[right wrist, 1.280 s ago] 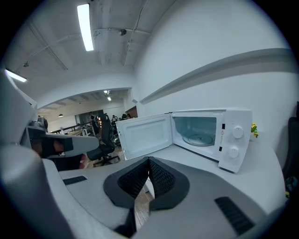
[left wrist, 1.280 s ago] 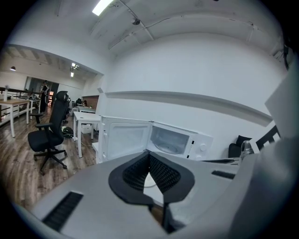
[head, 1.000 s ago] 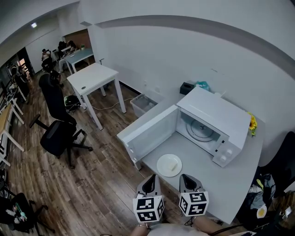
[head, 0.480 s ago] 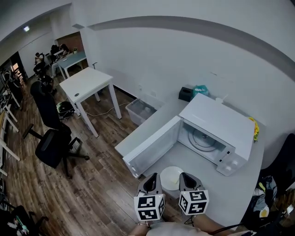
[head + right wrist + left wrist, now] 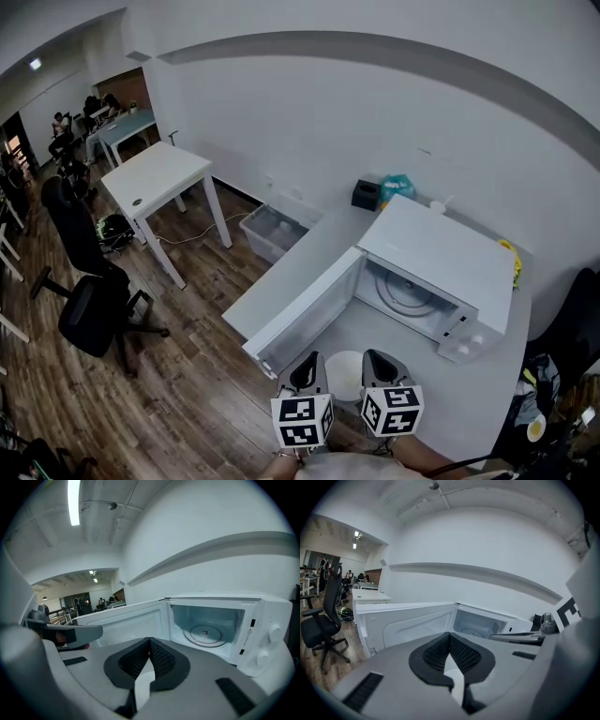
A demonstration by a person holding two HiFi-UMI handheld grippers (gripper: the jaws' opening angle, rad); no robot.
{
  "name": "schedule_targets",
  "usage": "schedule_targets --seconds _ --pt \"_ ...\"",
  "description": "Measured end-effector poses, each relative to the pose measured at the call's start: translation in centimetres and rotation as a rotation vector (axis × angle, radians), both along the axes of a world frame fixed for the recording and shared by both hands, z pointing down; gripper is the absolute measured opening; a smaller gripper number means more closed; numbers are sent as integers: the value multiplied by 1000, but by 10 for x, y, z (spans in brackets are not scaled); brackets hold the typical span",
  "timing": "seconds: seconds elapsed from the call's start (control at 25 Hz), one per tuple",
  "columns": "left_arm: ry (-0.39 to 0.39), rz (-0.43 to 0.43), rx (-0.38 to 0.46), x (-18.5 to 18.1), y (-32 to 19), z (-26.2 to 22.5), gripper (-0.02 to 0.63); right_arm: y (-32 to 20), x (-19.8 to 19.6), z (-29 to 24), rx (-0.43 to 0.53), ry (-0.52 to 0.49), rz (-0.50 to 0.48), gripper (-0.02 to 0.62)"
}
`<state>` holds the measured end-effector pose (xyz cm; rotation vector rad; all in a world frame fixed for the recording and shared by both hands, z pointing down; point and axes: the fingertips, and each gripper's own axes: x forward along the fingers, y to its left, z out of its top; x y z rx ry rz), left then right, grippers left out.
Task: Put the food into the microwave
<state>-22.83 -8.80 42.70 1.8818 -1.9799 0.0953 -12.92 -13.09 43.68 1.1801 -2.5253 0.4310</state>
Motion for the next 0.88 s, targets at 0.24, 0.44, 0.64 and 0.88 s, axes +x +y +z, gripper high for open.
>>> schedule_targets --seconds 0.24,0.44,0.64,0.88 --pt "12 29 -14 10 -14 6 3 -5 10 4 -15 -1 28 15" --pt "23 34 -39 16 -24 12 3 -12 14 8 -33 -8 17 15" --pt "19 29 -71 21 -29 19 3 -20 13 11 -45 -5 -5 15" --pt "25 18 -101 24 -36 30 3 -22 13 21 -75 2 -26 15"
